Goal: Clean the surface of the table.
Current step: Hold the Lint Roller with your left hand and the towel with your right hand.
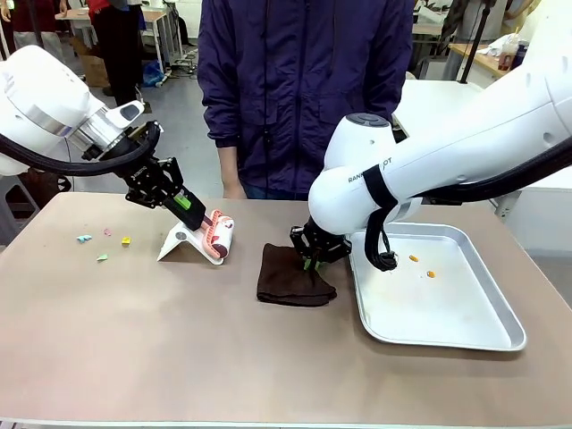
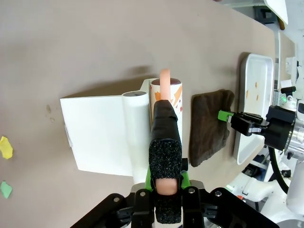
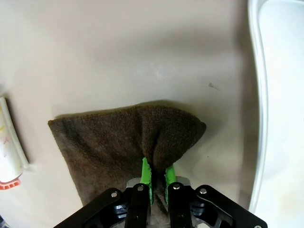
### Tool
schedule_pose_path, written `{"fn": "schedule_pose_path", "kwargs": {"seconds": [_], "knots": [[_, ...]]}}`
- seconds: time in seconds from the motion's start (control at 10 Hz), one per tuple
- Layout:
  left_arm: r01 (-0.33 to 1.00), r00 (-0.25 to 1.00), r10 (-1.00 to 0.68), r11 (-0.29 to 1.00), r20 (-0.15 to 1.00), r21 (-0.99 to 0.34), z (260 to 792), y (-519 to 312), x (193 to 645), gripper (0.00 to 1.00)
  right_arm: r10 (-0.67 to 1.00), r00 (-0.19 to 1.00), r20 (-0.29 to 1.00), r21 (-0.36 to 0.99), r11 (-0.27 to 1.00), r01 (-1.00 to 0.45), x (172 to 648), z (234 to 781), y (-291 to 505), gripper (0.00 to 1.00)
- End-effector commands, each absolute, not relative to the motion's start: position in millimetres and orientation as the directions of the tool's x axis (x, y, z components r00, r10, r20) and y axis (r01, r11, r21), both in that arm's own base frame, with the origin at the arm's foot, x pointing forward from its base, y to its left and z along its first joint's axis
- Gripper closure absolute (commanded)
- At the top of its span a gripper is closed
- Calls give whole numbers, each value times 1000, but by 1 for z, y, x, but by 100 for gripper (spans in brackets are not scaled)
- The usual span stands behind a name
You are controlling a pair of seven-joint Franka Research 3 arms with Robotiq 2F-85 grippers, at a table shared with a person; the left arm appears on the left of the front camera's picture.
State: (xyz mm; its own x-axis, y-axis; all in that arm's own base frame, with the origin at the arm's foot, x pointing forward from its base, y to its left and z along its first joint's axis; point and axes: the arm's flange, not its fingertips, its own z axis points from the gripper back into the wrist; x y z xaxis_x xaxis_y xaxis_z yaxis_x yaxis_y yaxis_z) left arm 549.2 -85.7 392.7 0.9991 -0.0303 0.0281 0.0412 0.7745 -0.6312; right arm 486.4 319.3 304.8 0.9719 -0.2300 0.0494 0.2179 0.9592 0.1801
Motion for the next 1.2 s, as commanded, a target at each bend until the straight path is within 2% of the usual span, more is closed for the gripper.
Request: {"fn": "schedule_pose_path", "kwargs": {"seconds": [0.0,0.3,0.6,0.8,1.1], "knots": [[40,999,-31,777,24,-628,402,-87,549,100,-237,972,5,187,955,232,490,298,316,100],[69,998,-44,722,54,-688,413,-81,539,100,-202,972,-121,392,890,234,492,310,299,100],[171,985,-132,616,112,-769,428,-62,512,100,-50,976,-212,606,777,172,482,340,269,100],[278,957,-204,456,205,-845,443,-32,480,100,71,976,-207,744,659,110,463,362,241,100],[332,940,-190,303,285,-893,453,31,432,100,130,960,-247,889,426,171,433,393,183,100]]}}
